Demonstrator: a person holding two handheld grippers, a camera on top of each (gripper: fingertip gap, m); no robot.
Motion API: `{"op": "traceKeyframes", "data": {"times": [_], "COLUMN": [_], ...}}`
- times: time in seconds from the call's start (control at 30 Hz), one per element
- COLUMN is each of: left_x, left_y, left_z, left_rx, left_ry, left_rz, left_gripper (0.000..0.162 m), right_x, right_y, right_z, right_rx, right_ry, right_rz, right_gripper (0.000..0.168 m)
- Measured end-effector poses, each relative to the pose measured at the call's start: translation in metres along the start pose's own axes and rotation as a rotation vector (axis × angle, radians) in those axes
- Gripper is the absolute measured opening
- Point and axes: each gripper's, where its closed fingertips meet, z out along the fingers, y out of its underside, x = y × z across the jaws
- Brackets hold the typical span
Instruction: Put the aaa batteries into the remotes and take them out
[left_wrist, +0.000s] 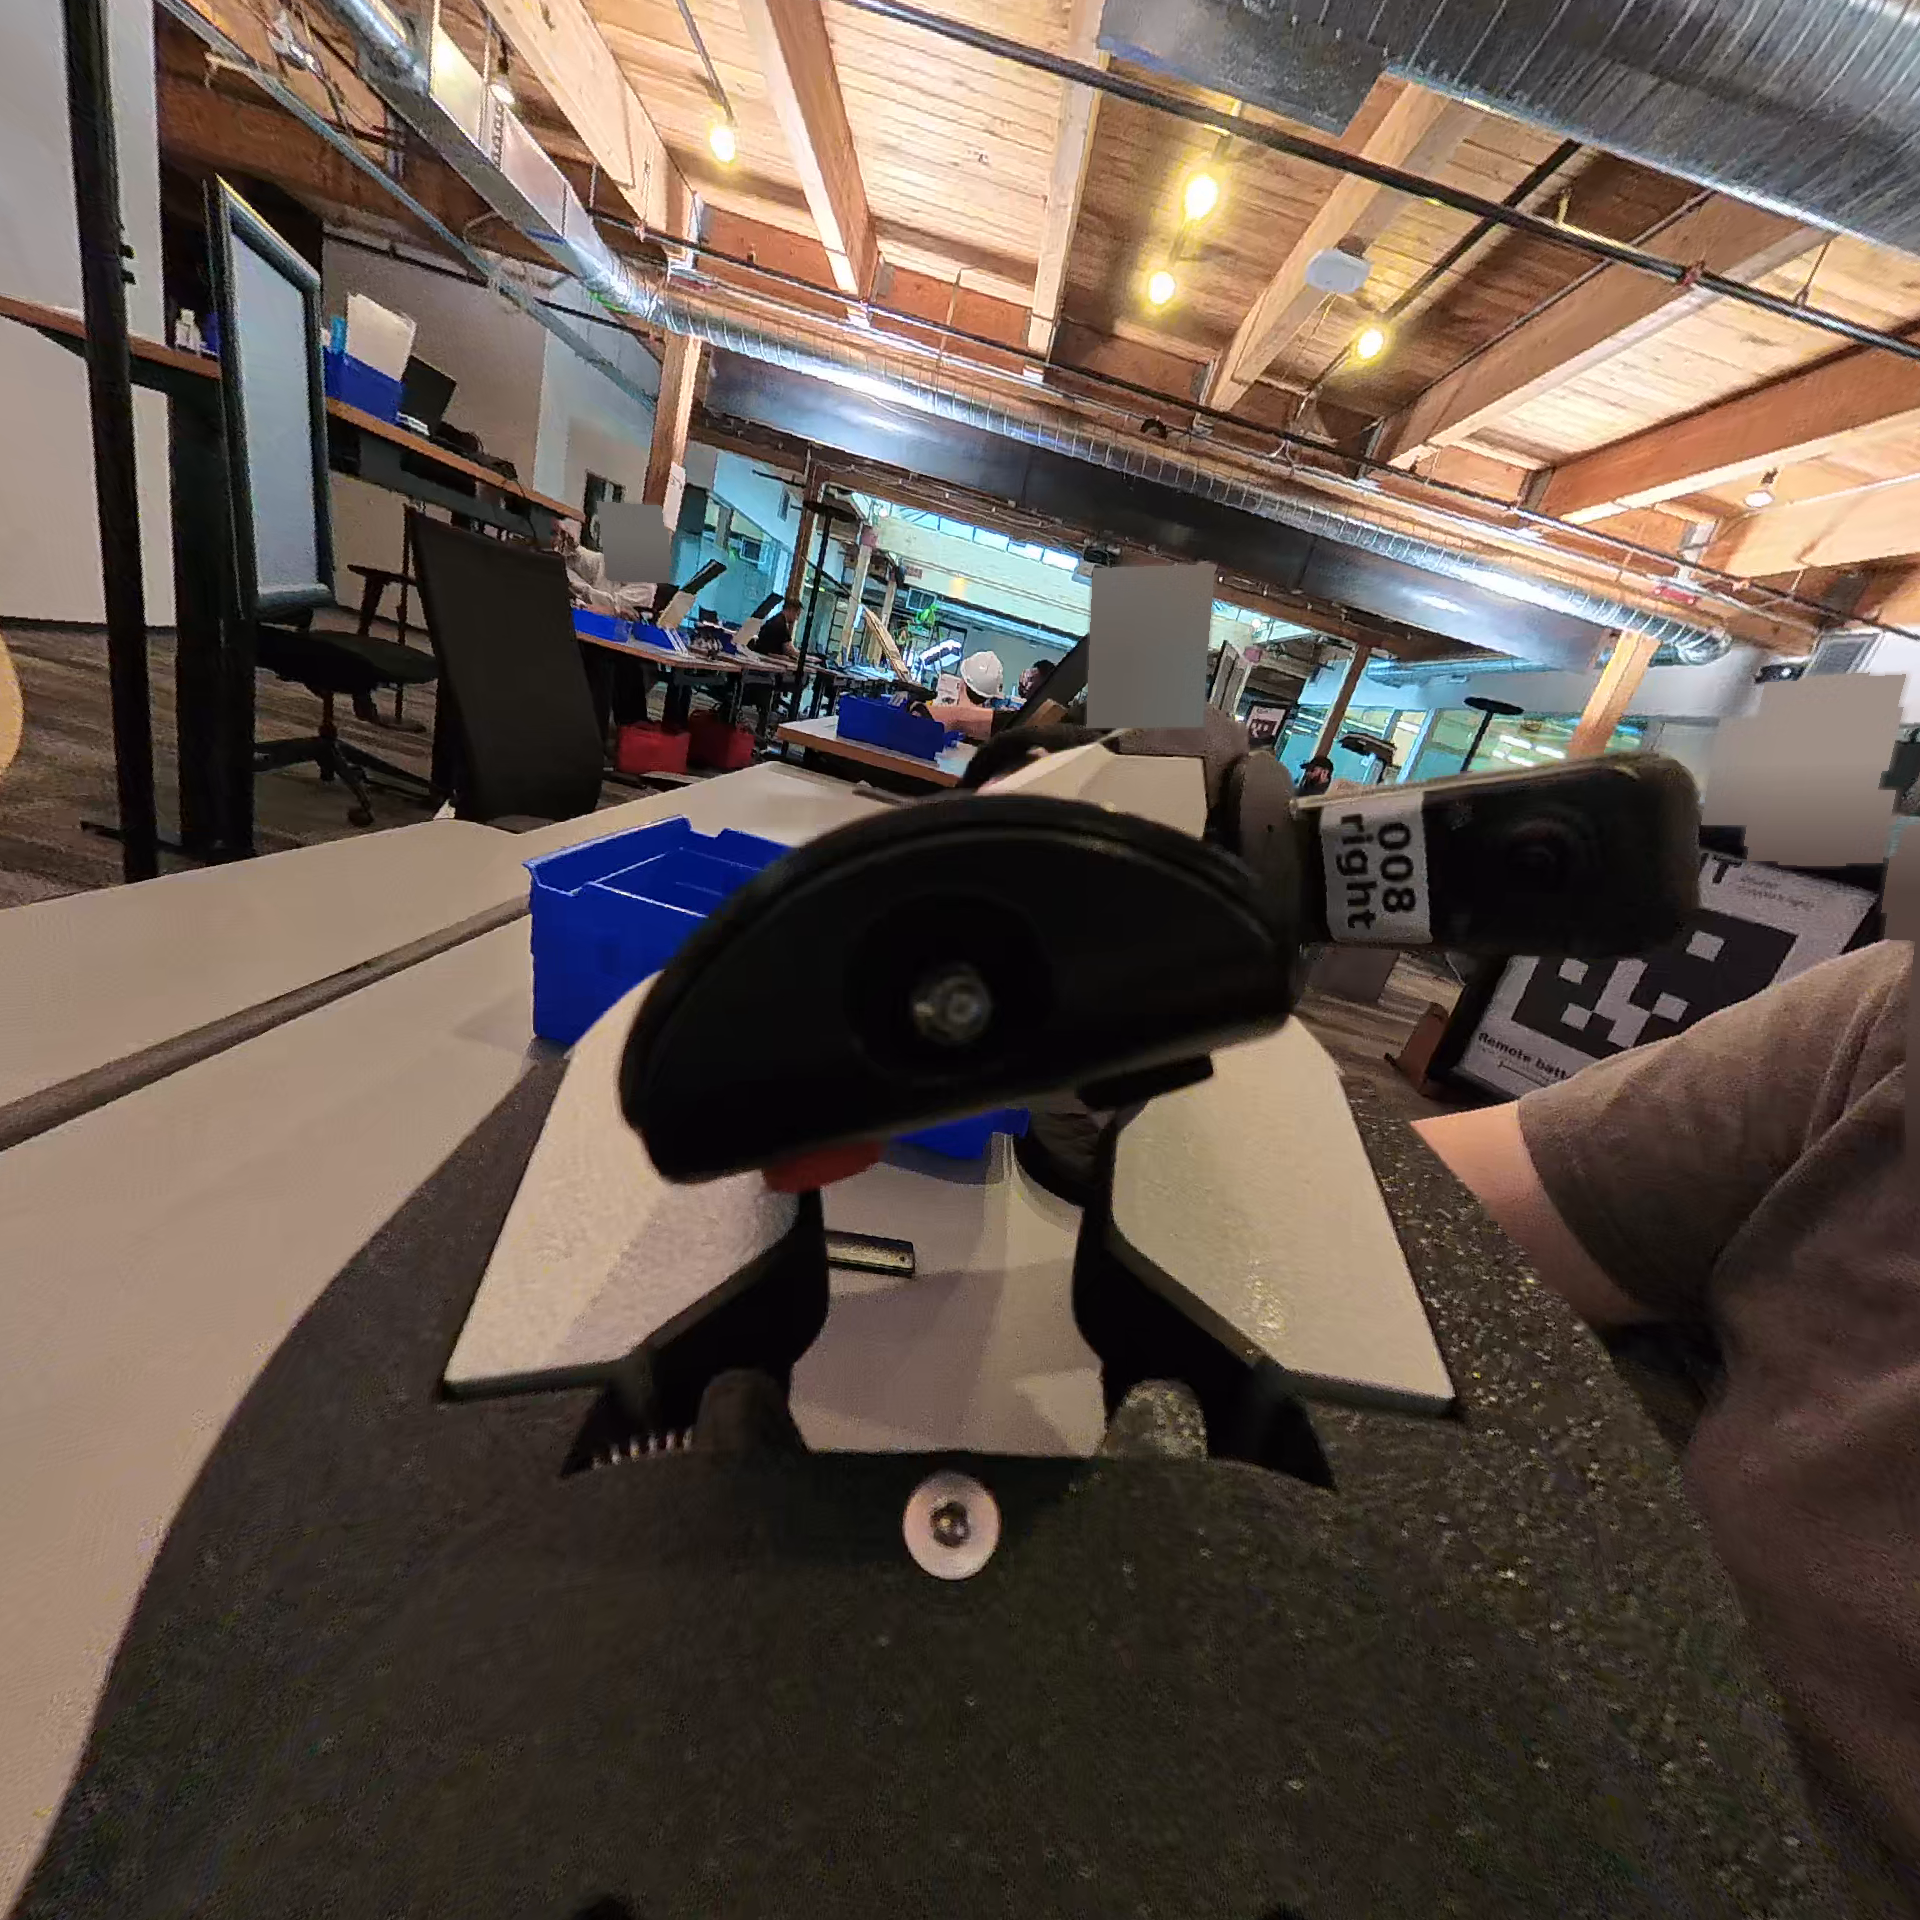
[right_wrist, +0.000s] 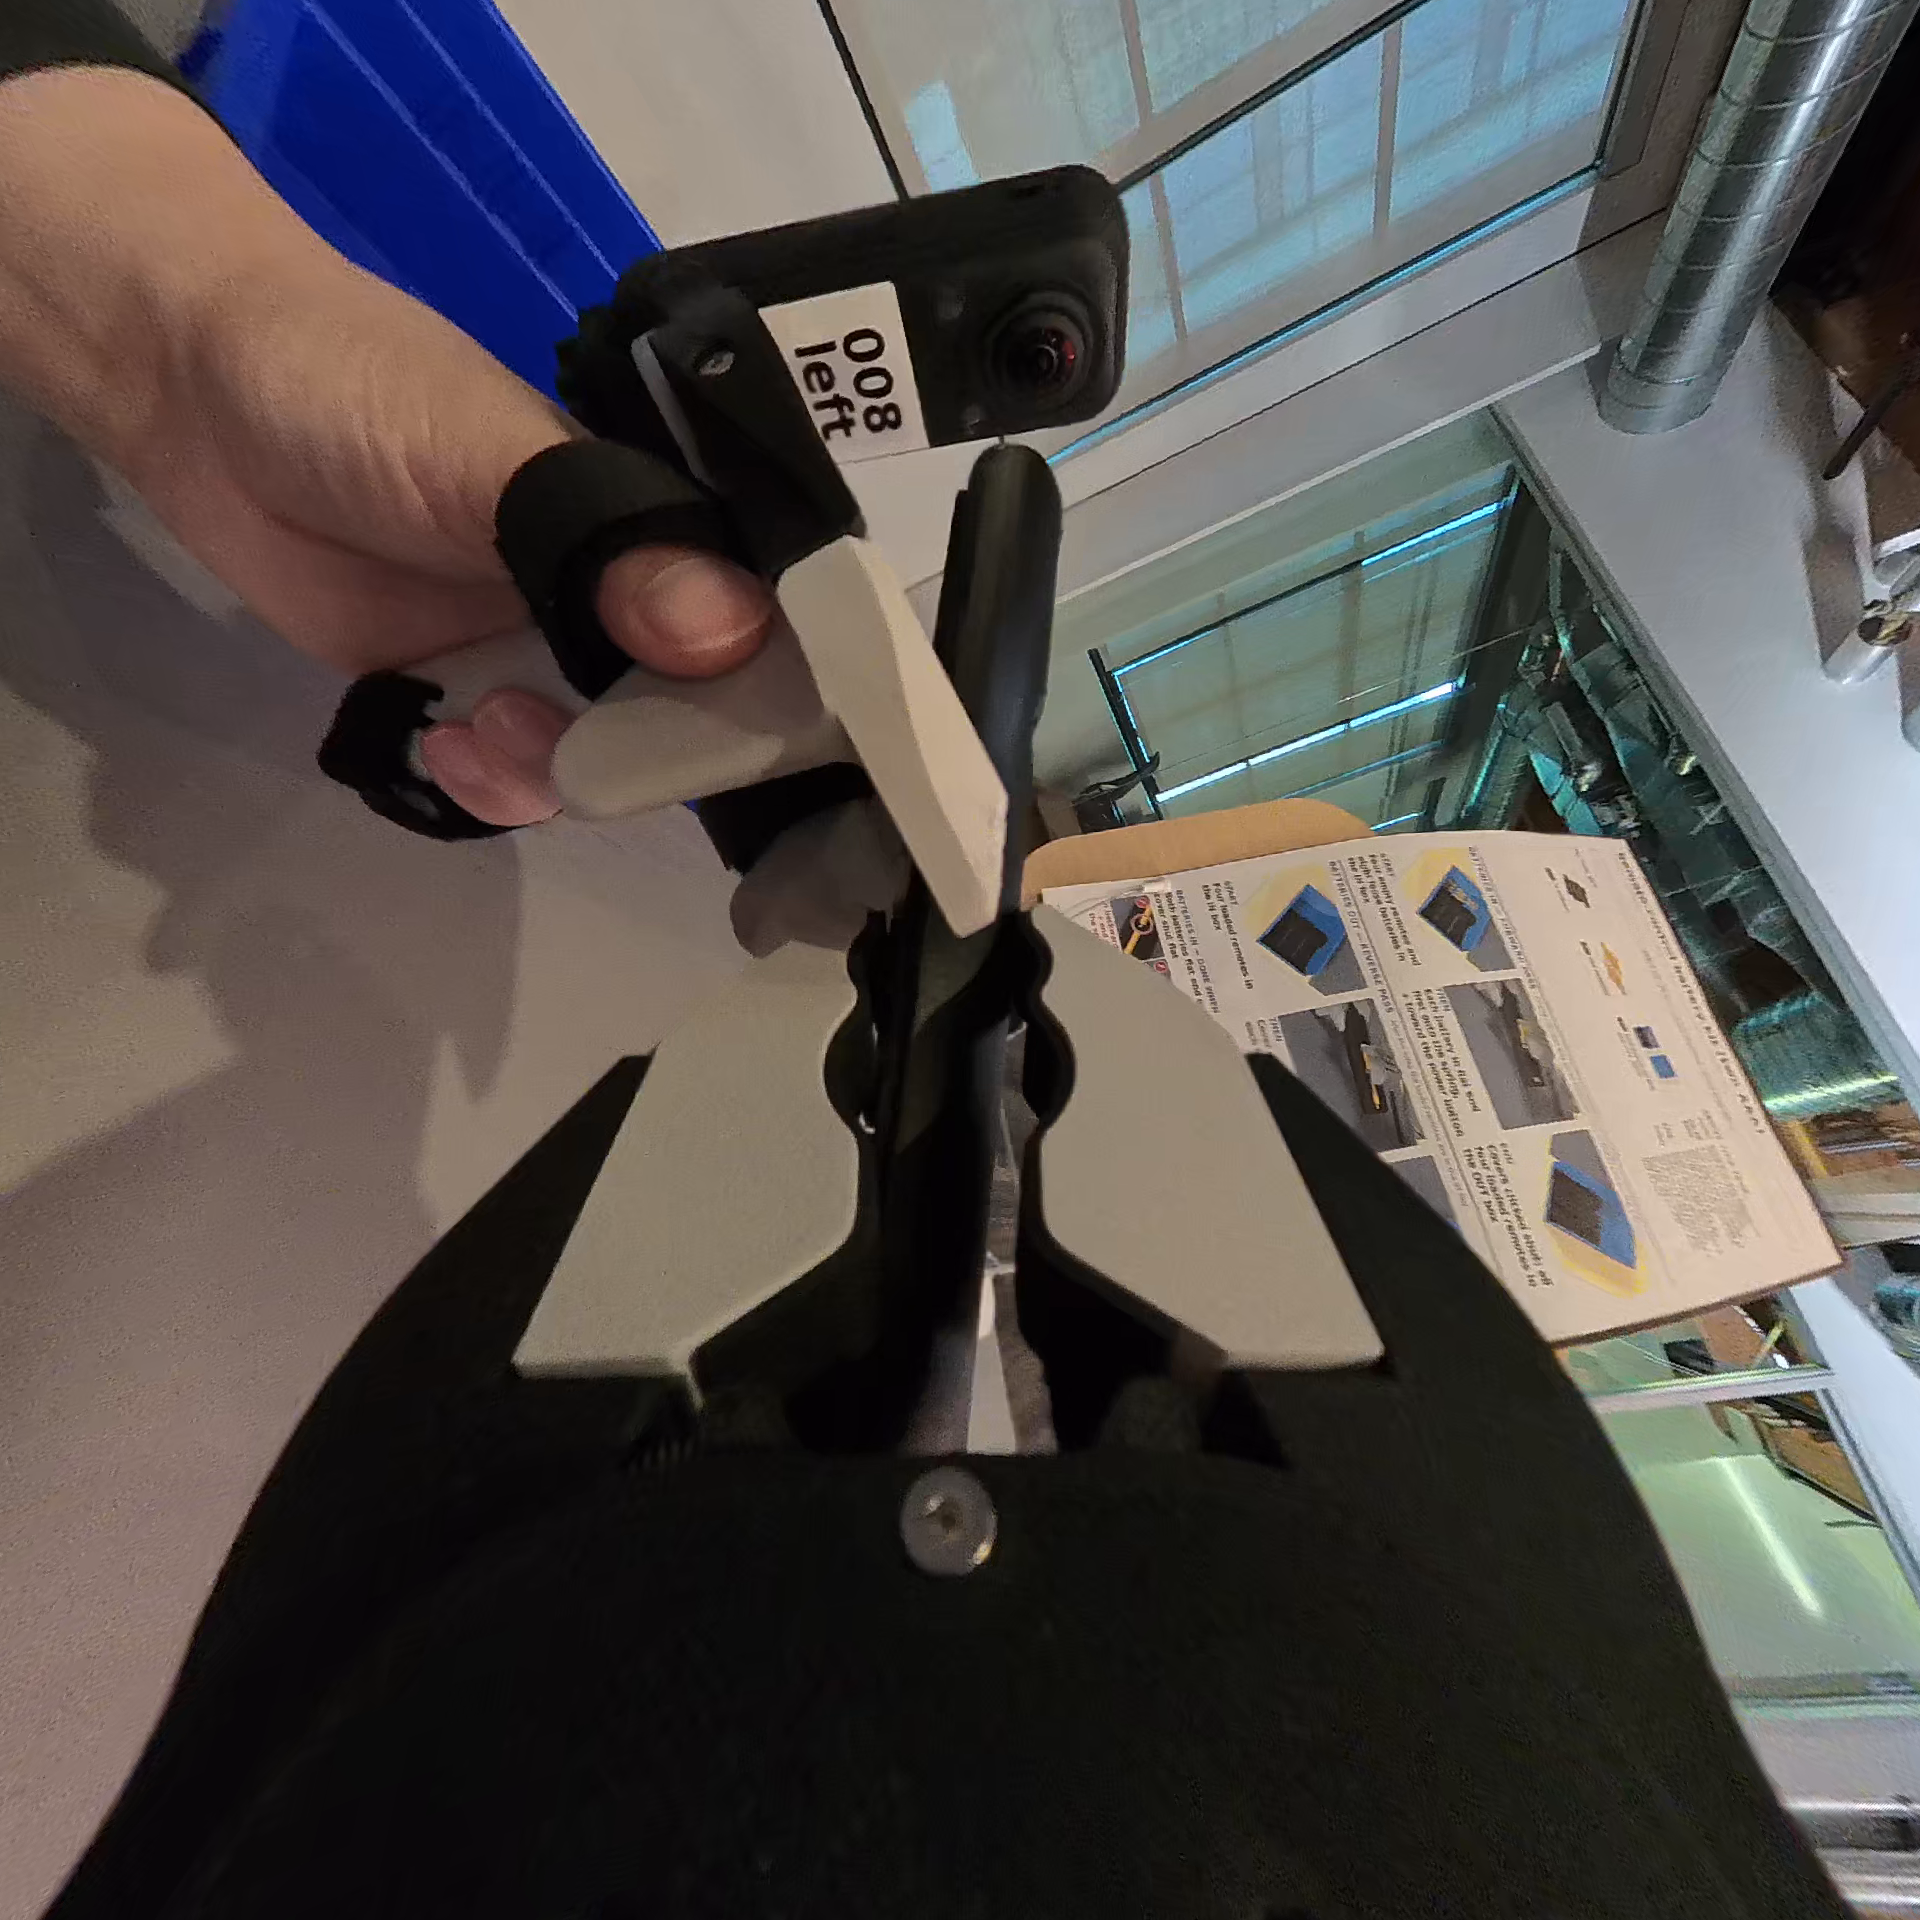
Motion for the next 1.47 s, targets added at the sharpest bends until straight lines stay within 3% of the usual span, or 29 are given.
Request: {"op": "traceKeyframes", "data": {"times": [0.2,0.3,0.57,0.73,1.2,1.47], "left_x": [-0.002,-0.005,-0.001,-0.004,0.006,0.016], "left_y": [-0.011,-0.016,-0.012,0.004,0.012,0.008], "left_z": [-0.008,-0.013,-0.012,-0.005,-0.002,0.002], "left_rx": [0.099,0.119,0.036,-0.077,-0.064,-0.001], "left_ry": [0.034,0.019,0.067,0.054,0.123,0.189], "left_rz": [-0.103,-0.072,-0.057,-0.102,-0.107,-0.168], "left_gripper": [0.055,0.055,0.057,0.083,0.056,0.071], "right_x": [0.003,0.005,0.006,0.002,-0.003,-0.005], "right_y": [0.002,0.007,0.008,0.01,0.011,0.007], "right_z": [0.002,0.001,-0.006,-0.01,-0.012,-0.011], "right_rx": [-0.004,-0.01,-0.025,-0.06,-0.031,-0.034], "right_ry": [0.058,0.057,0.014,-0.019,-0.073,-0.069], "right_rz": [-0.017,0.008,0.017,-0.066,-0.019,-0.049], "right_gripper": [0.029,0.029,0.024,0.023,0.024,0.023]}}
